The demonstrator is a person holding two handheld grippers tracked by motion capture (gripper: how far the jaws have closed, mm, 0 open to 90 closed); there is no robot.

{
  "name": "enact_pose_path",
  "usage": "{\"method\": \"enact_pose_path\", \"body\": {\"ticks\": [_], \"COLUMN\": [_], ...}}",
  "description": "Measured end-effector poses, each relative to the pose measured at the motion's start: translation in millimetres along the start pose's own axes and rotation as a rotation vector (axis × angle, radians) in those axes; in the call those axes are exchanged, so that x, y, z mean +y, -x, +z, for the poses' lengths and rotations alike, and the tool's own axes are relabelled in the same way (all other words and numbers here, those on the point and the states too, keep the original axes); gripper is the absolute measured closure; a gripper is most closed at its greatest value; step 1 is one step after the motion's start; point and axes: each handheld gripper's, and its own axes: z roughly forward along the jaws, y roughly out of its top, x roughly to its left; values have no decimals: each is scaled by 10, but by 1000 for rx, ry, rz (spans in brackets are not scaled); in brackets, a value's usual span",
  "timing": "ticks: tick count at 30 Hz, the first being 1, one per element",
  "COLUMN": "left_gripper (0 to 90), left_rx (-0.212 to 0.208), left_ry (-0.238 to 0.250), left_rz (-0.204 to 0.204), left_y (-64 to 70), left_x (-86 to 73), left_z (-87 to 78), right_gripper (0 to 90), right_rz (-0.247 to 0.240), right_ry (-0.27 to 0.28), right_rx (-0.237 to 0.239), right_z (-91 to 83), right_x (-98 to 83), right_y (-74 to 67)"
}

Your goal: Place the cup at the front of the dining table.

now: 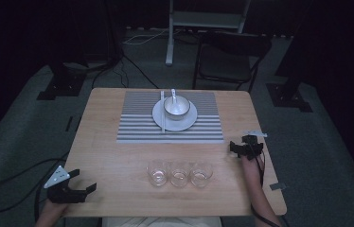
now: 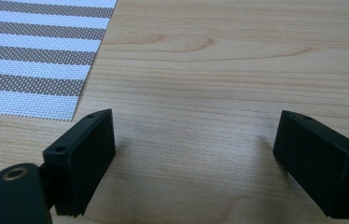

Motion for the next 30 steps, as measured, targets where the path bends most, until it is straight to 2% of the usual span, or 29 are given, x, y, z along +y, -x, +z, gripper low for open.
{"method": "enact_pose_path", "body": {"ticks": [1, 3, 5, 6, 7, 8, 13, 20, 21, 24, 26, 28, 29, 30], "left_gripper": [2, 2, 2, 2, 2, 2, 2, 2, 2, 2, 2, 2, 2, 2], "left_rx": [10, -17, -40, -35, -59, -47, -73, -85, -83, -107, -124, -124, -138, -125], "left_ry": [0, -14, -51, -73, -85, -89, -99, -90, -92, -93, -111, -99, -94, -84], "left_rz": [4, 14, 25, 22, 20, 22, 24, 16, 33, 35, 37, 43, 38, 42], "left_y": [2, 3, 4, 4, 2, 5, 15, 66, 100, 114, 133, 164, 176, 194], "left_x": [1, 1, 13, 20, 24, 27, 31, 53, 78, 102, 125, 147, 162, 181], "left_z": [-3, 2, 13, 24, 29, 32, 37, 28, 37, 48, 67, 78, 86, 92], "right_gripper": [121, 121, 121, 120, 121, 121, 121, 121, 121, 121, 121, 121, 120, 120], "right_rz": [0, 0, 0, -1, 0, -1, -1, 0, 0, -1, -1, -1, -1, -1], "right_ry": [0, 0, 0, 0, 0, 0, 0, 0, 0, 0, 0, 0, 0, 0], "right_rx": [0, 0, 0, 0, 0, 0, 1, 0, 0, 0, 0, 0, 0, 0], "right_z": [0, 0, 0, 0, 0, 0, -1, -2, -2, -1, -2, -1, -1, -1], "right_x": [0, 0, 0, 0, 0, 0, -1, -2, -2, -2, -2, -2, -1, -2], "right_y": [0, 0, 0, 0, 0, 0, 0, -1, -1, 0, -1, 0, 0, -1]}}
